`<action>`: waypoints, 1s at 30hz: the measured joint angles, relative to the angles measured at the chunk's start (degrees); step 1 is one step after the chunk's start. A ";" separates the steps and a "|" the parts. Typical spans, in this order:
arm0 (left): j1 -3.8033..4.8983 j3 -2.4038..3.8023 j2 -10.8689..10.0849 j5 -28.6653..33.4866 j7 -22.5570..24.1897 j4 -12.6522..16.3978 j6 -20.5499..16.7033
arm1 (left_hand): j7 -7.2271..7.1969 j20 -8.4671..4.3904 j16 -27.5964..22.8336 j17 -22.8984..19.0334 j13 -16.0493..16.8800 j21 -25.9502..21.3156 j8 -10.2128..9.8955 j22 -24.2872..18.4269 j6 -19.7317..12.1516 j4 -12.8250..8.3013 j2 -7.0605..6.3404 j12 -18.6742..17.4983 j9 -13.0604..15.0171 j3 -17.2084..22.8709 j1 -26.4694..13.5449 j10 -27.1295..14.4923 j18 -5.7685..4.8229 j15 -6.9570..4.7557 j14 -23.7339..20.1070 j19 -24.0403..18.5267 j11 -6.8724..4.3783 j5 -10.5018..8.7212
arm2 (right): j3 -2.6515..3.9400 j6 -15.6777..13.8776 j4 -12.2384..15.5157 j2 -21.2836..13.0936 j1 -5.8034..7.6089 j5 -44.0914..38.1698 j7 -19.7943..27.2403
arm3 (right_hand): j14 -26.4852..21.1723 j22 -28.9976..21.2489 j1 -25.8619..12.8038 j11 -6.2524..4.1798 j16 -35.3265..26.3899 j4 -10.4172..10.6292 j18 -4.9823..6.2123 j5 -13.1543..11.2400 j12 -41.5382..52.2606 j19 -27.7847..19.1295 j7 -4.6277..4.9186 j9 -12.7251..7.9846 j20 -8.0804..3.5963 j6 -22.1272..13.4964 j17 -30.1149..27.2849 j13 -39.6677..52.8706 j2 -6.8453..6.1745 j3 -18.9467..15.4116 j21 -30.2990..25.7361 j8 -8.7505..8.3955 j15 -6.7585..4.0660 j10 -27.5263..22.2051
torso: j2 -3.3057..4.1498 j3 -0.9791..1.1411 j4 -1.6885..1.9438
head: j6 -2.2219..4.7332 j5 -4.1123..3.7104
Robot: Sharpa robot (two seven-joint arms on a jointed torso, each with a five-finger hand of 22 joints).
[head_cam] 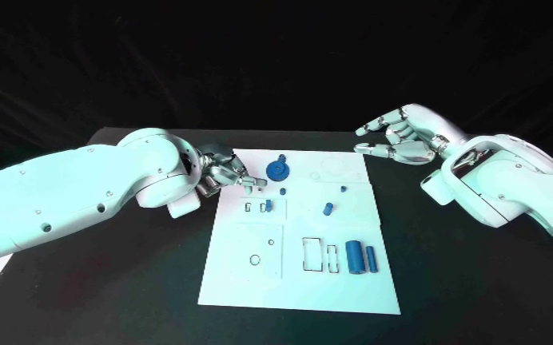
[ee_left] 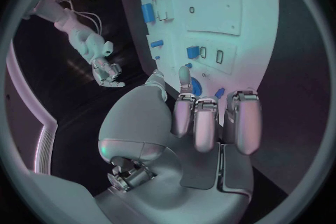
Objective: Assemble the parts on the task board
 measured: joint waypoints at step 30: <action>0.39 -1.78 13.54 -13.68 -9.21 -8.78 7.50 | 0.21 0.01 0.00 -0.02 -0.02 0.23 0.44 -0.02 -0.20 0.22 0.06 -0.38 1.93 -4.02 -3.42 -0.01 0.02 0.01 0.00 0.00 0.00 -0.67 | -0.02 1.95 -2.00 1.02 0.15 3.37 -1.52 | 0.00 0.03 0.36 0.00 0.00 -0.32 0.00 1.08 -0.20 0.00 0.00 0.04 0.00 0.00 0.01 0.00 0.37 -0.31 0.00 0.00 0.00 0.00 | -0.30 0.18 -0.01 | -0.82 0.31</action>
